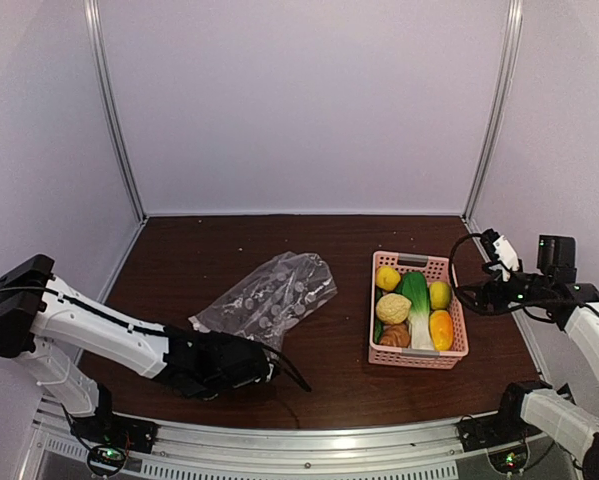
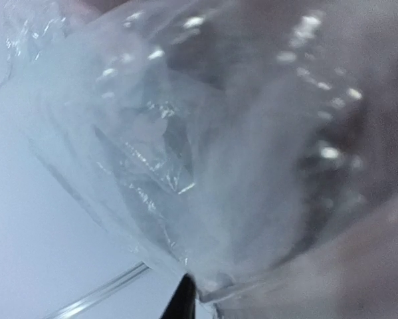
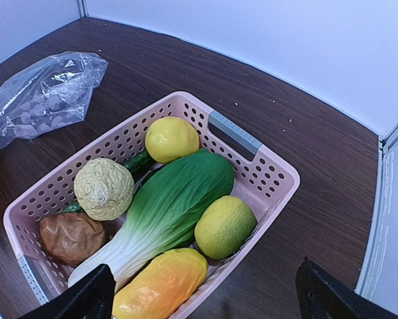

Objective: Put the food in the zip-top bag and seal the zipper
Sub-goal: Pick up the zipper food storage bag at the center of the board.

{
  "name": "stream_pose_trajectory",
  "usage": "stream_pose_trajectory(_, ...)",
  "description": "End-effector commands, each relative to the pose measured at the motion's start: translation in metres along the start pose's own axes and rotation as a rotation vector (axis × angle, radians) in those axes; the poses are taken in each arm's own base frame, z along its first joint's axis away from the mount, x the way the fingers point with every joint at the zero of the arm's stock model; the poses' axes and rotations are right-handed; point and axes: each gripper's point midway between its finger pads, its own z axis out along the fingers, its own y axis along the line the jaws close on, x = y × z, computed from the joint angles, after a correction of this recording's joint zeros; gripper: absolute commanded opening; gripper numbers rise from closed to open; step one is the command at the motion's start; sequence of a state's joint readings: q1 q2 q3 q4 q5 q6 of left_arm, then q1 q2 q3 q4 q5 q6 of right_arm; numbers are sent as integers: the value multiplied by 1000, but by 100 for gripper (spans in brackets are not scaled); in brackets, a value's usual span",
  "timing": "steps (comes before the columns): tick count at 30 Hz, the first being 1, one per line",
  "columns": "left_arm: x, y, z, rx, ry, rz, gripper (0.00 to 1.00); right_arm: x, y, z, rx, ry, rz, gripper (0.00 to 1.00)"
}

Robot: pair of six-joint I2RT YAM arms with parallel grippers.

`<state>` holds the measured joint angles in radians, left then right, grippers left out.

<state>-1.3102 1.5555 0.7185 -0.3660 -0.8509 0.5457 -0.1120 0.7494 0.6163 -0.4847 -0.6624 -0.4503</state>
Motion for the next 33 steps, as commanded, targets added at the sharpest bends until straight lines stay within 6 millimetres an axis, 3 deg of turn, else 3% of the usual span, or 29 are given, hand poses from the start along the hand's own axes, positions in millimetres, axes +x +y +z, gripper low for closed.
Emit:
stream_pose_trajectory(1,-22,38,-7,-78,-25,-112,3,-23,7,-16,-16,-63,-39,95)
stream_pose_trajectory(8,-61,113,-45,-40,-106,-462,0,-75,31,-36,-124,-191,-36,91)
stream_pose_trajectory(11,-77,158,-59,-47,-136,-661,0,-103,40,-33,-167,-201,-35,88)
stream_pose_trajectory(14,-87,185,-60,36,-131,-834,0,-126,60,-19,-234,-179,-48,84)
stream_pose_trajectory(17,-77,206,-57,102,-72,-973,0,-145,84,-10,-293,-152,-89,82)
stream_pose_trajectory(19,-56,225,-57,112,-28,-1078,0,-155,98,-5,-332,-145,-114,80)
stream_pose_trajectory(23,-7,259,-86,68,15,-1215,0,-180,117,-1,-404,-175,-121,79)
stream_pose_trajectory(26,14,271,-111,80,5,-1316,0,-203,133,-1,-480,-196,-97,76)
stream_pose_trajectory(29,-18,250,-112,293,-83,-1342,0,-215,148,0,-579,-198,-50,70)
stream_pose_trajectory(33,-100,223,-90,549,-309,-1420,0,-208,168,13,-666,-160,-14,56)
